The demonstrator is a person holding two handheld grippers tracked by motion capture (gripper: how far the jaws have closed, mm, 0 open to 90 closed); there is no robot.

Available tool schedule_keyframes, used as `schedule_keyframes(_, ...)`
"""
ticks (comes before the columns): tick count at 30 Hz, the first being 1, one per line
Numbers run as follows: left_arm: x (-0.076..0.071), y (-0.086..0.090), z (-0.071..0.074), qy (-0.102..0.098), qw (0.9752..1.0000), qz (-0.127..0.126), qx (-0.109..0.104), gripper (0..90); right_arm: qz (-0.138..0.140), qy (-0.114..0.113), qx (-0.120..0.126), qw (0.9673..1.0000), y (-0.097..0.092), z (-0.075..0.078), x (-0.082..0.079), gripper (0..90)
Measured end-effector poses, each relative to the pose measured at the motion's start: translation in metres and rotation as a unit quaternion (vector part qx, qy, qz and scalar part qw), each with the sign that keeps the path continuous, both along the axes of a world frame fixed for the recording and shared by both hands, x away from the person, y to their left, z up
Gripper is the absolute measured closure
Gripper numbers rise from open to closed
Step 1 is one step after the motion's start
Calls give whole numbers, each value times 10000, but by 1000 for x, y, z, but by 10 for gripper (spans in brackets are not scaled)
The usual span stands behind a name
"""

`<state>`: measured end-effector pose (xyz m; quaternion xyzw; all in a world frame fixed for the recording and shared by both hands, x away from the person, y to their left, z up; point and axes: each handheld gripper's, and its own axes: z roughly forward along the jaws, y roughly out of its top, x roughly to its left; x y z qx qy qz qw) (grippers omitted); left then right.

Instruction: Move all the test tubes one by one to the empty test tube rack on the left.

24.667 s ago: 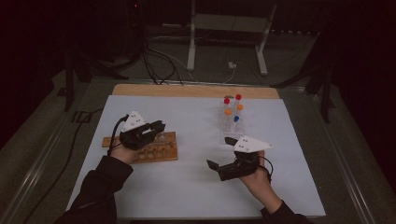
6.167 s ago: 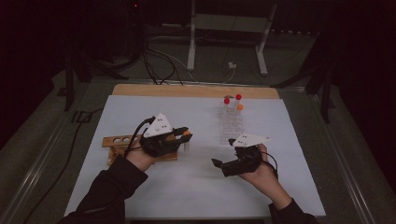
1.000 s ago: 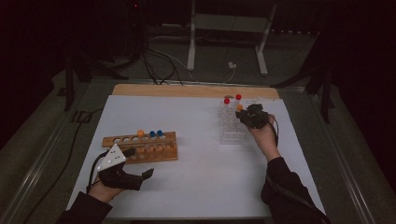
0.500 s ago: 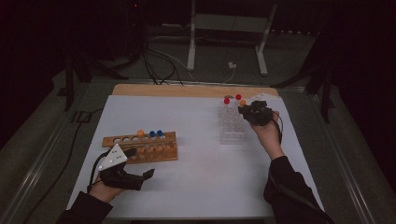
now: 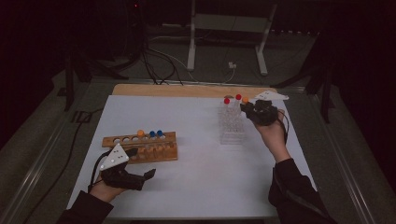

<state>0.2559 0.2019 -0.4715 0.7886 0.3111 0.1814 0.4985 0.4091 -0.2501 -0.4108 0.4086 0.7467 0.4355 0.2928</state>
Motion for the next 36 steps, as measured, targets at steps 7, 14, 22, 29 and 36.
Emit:
schedule_keyframes(7,-1,-2,2,11,10000,-44,18,16,248,-36,-18,9997,11,8,-15,750)
schedule_keyframes(14,-1,-4,4,34,9999,-114,40,16,594,-39,12,9982,27,13,-31,751)
schedule_keyframes(22,-1,-10,9,68,9996,-276,59,16,1029,-15,-5,9947,45,13,-49,751)
schedule_keyframes(29,-2,-19,12,29,9991,-409,86,16,1338,66,-65,9910,57,5,-64,750)
schedule_keyframes(36,0,-25,18,-17,9986,-518,61,16,1614,222,-143,9865,65,-11,-84,751)
